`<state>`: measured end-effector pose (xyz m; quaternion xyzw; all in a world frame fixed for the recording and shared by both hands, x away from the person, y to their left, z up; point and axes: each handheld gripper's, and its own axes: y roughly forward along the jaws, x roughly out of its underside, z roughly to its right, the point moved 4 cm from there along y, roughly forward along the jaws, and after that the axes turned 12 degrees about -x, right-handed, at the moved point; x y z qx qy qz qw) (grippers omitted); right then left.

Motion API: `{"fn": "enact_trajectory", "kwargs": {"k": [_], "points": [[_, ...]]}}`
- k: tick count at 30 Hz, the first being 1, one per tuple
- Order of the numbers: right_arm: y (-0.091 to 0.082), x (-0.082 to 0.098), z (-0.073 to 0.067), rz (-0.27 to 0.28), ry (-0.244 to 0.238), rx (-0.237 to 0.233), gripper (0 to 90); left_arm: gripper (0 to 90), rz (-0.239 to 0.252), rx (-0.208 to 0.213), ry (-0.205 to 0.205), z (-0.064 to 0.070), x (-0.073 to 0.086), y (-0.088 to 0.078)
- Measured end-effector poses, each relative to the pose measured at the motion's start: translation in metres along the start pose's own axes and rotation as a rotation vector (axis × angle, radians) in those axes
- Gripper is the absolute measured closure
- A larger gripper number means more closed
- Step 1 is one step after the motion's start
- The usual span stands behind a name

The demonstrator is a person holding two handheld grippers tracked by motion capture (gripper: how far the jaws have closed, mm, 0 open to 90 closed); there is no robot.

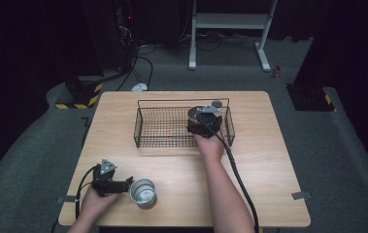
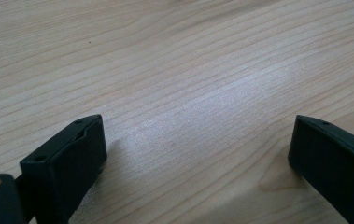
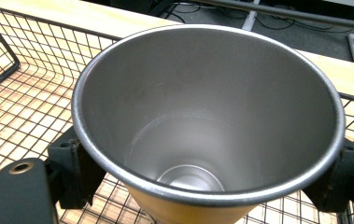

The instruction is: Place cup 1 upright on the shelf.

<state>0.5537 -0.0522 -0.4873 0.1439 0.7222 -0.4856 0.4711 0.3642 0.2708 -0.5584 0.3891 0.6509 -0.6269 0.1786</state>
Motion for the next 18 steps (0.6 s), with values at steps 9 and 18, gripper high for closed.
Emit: {"fn": "enact_trajectory", "kwargs": {"k": [9,18], "points": [[0.0005,0.0034,-0.0007,-0.005,0.003,0.001,14.7,4.7,0.000,0.002,-0.001,0.0001,-0.0001,0.0001],[-0.0001,0.0060,0.0002,-0.008,0.000,0.000,14.7,4.7,0.000,0.001,0.001,0.0000,-0.0001,0.0001]]}}
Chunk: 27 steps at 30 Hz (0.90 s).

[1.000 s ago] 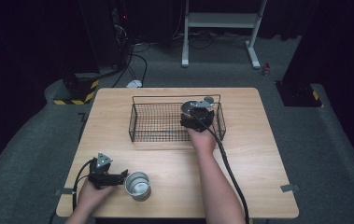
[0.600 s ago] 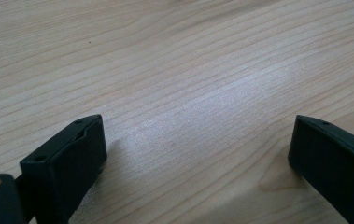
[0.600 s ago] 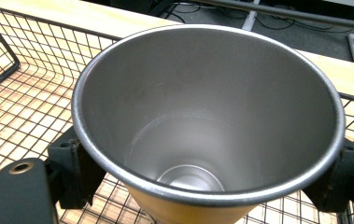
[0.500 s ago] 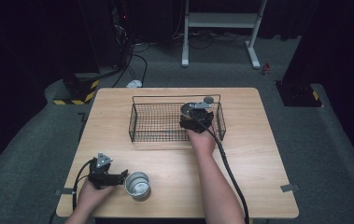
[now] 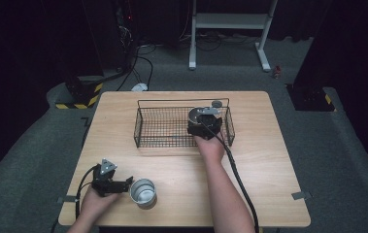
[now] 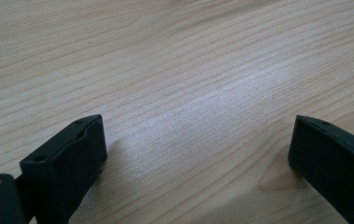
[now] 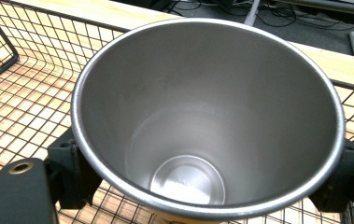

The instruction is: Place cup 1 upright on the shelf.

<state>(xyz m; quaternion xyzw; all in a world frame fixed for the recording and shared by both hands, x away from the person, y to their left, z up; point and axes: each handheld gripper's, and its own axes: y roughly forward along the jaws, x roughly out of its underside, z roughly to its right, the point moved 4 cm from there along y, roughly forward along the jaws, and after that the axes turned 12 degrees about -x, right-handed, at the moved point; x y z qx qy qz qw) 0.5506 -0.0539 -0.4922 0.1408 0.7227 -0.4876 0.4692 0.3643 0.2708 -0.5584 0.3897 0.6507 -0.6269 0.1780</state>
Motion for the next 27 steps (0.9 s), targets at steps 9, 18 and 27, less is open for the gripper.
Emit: {"fn": "enact_trajectory", "kwargs": {"k": [9,18,27], "points": [[-0.0009,0.0013,0.0006,0.003,0.002,-0.010,14.6,4.7,0.000,0.001,-0.004,0.0004,0.0001,0.0000],[-0.0019,0.0032,-0.0003,-0.006,0.003,-0.018,13.6,4.7,0.001,0.000,0.006,-0.0004,-0.0002,0.0001],[-0.0049,0.0056,-0.0002,-0.017,0.012,-0.023,10.1,4.7,0.000,0.000,0.004,-0.0003,-0.0001,0.0001]]}}
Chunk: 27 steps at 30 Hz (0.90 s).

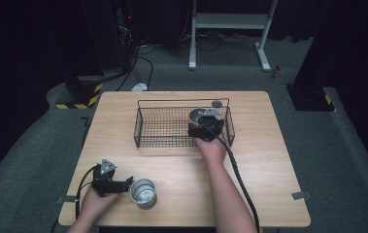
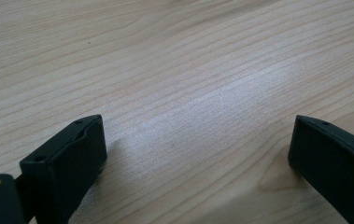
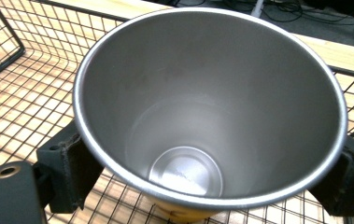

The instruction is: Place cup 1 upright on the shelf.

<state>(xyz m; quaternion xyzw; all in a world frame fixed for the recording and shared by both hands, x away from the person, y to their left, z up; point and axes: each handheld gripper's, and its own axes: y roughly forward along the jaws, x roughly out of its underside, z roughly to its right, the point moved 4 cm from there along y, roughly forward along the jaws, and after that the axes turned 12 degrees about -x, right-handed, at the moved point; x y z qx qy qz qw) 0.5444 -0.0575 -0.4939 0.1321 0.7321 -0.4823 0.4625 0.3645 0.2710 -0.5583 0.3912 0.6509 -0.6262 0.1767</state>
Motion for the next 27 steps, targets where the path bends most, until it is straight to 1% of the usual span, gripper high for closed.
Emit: {"fn": "enact_trajectory", "kwargs": {"k": [2,7,11,14,21,22,25,26,27], "points": [[-0.001,0.001,0.000,-0.003,-0.001,0.003,10.1,4.7,0.001,0.000,0.000,0.000,0.000,0.000],[-0.006,0.002,0.000,0.012,-0.003,0.008,10.0,4.7,0.000,0.001,0.000,0.000,0.000,0.000],[-0.009,0.004,0.000,0.008,-0.008,0.007,10.0,4.7,-0.001,0.001,-0.001,0.000,0.000,0.000],[-0.013,0.005,-0.001,0.020,-0.007,0.010,10.0,4.7,0.001,0.003,-0.005,0.001,0.000,0.000],[-0.022,0.005,-0.007,0.023,-0.022,-0.008,10.0,4.7,0.000,0.003,-0.006,0.001,0.000,0.000],[-0.023,0.006,-0.008,0.023,-0.014,-0.011,10.0,4.7,0.000,0.003,-0.006,0.001,0.000,0.000],[-0.028,0.008,-0.010,0.031,-0.012,-0.011,10.0,4.7,0.000,0.003,-0.006,0.001,0.000,0.000],[-0.030,0.008,-0.009,0.034,-0.022,-0.012,10.0,4.7,-0.002,0.003,-0.001,0.000,0.000,0.000],[-0.031,0.009,-0.010,0.036,-0.016,-0.016,10.0,4.7,-0.002,0.003,-0.001,0.000,0.000,0.000]]}}
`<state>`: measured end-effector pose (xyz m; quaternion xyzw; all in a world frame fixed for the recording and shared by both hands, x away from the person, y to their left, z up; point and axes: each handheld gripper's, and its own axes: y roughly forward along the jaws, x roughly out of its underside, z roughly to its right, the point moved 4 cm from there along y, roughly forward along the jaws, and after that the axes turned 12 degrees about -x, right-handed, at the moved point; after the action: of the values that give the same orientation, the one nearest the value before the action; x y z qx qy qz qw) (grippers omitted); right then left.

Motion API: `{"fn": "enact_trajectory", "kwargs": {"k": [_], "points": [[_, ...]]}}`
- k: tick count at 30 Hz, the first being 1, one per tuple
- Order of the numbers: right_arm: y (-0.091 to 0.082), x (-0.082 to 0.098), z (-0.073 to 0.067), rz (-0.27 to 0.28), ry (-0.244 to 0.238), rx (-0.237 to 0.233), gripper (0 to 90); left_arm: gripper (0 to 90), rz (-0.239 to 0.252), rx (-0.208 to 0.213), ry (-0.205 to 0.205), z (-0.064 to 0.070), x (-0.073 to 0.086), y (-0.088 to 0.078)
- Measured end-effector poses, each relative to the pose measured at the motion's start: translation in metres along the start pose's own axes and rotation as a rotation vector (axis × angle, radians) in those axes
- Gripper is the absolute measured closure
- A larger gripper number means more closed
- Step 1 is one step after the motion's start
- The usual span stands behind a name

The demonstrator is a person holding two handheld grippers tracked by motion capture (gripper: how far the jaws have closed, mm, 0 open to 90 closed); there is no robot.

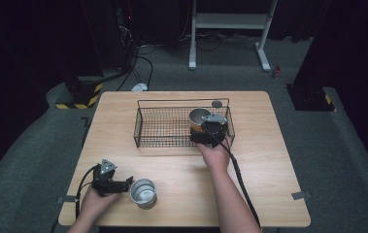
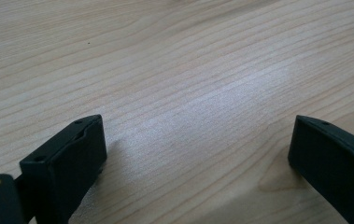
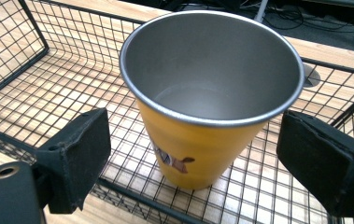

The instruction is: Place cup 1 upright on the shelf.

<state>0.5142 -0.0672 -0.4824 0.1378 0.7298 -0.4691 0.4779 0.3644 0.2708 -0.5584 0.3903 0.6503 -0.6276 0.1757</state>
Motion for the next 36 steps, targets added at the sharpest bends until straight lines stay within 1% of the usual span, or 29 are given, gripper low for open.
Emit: {"fn": "enact_trajectory", "kwargs": {"k": [2,5,7,13,14,19,23,25,28,32,34,35,36], "points": [[-0.003,0.002,-0.001,-0.001,0.006,-0.005,10.0,4.7,0.000,0.000,0.000,0.000,0.000,0.000],[-0.007,0.004,-0.003,0.011,-0.003,-0.015,10.0,4.7,0.000,0.000,0.000,0.000,0.000,0.000],[-0.011,0.006,-0.005,0.016,0.002,-0.023,10.1,4.7,0.001,0.000,0.001,0.000,0.000,0.000],[-0.023,0.015,-0.012,0.032,-0.018,-0.041,10.1,4.6,0.001,-0.001,0.003,0.000,0.000,0.000],[-0.025,0.016,-0.012,0.032,-0.022,-0.039,10.1,4.7,0.000,0.000,-0.004,0.000,0.000,0.000],[-0.035,0.024,-0.014,0.044,-0.025,-0.045,10.1,4.7,0.001,-0.001,0.000,0.000,0.000,0.000],[-0.043,0.034,-0.013,0.045,-0.024,-0.047,10.2,4.7,0.000,0.000,0.000,0.000,0.000,0.000],[-0.048,0.039,-0.013,0.043,-0.026,-0.037,10.2,4.7,0.000,-0.001,0.000,0.000,0.000,0.000],[-0.054,0.049,-0.011,0.037,-0.027,-0.034,10.2,4.7,0.000,-0.003,0.002,0.000,0.000,0.000],[-0.065,0.061,-0.009,0.030,-0.021,-0.037,10.2,4.7,0.000,-0.004,0.003,0.000,0.000,0.000],[-0.071,0.066,-0.009,0.031,-0.026,-0.039,10.2,4.7,0.000,-0.004,0.003,0.000,0.000,0.000],[-0.074,0.069,-0.009,0.028,-0.019,-0.039,10.2,4.7,0.000,-0.004,0.003,0.000,0.000,0.000],[-0.077,0.072,-0.009,0.031,-0.031,-0.037,10.2,4.6,-0.002,-0.005,0.004,0.000,0.000,0.000]]}}
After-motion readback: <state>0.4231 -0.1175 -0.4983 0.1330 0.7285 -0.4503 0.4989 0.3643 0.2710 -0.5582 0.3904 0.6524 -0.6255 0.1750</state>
